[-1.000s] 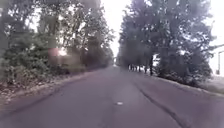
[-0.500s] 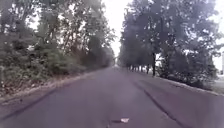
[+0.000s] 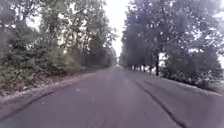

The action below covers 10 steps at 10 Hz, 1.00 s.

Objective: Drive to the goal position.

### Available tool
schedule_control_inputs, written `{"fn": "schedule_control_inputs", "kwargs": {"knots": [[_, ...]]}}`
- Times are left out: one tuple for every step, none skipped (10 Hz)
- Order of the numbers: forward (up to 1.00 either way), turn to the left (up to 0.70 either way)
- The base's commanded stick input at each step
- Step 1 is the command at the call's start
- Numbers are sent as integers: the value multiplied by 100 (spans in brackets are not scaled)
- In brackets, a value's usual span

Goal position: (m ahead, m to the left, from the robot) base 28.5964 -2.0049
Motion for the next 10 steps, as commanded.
{"fn": "schedule_control_inputs", "kwargs": {"knots": [[100, 0], [100, 0], [100, 0], [100, 0], [100, 0], [100, 0], [100, 0], [100, 0], [100, 0], [100, -18]]}}
